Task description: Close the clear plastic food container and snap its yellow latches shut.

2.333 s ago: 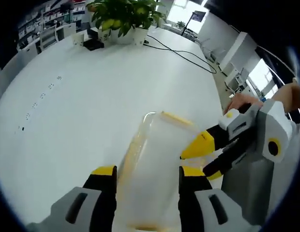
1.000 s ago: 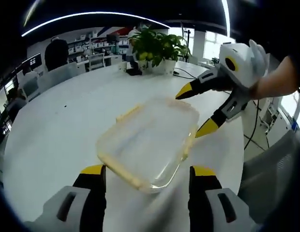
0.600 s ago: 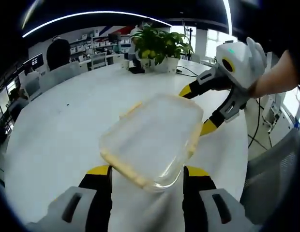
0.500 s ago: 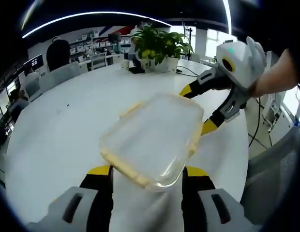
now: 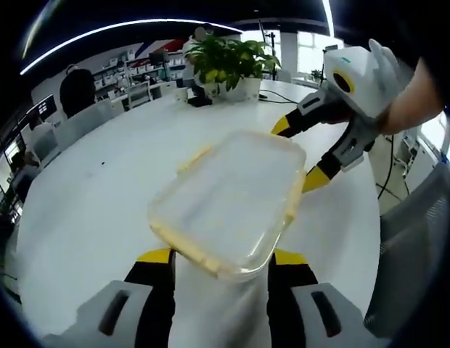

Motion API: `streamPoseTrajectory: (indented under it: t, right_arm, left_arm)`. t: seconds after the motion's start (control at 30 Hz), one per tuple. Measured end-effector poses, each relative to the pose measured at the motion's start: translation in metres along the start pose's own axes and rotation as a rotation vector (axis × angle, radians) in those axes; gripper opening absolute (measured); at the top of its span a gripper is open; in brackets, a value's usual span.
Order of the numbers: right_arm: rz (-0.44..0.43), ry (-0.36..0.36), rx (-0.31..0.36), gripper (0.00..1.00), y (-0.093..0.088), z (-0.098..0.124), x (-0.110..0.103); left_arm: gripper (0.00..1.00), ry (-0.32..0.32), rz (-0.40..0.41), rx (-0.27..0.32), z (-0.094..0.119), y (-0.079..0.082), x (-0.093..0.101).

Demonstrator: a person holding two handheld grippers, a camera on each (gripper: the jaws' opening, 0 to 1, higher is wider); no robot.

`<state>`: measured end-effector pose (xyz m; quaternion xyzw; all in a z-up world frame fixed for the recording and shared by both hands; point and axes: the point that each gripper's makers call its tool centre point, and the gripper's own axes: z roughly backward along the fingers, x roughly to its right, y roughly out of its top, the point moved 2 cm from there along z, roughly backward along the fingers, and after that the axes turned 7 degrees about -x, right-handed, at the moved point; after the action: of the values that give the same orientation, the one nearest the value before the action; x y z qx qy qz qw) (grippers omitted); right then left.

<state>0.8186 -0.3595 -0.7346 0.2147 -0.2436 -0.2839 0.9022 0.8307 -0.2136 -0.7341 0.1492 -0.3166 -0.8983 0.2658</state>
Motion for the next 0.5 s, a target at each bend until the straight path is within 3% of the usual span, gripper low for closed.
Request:
streamPoseTrajectory:
  t: [0.5]
  right_arm:
    - [-0.074, -0.028, 0.009, 0.46, 0.023, -0.01, -0.012]
  left_arm:
    - [0.42, 0.034, -0.006, -0.015, 0.006, -0.009, -0.026]
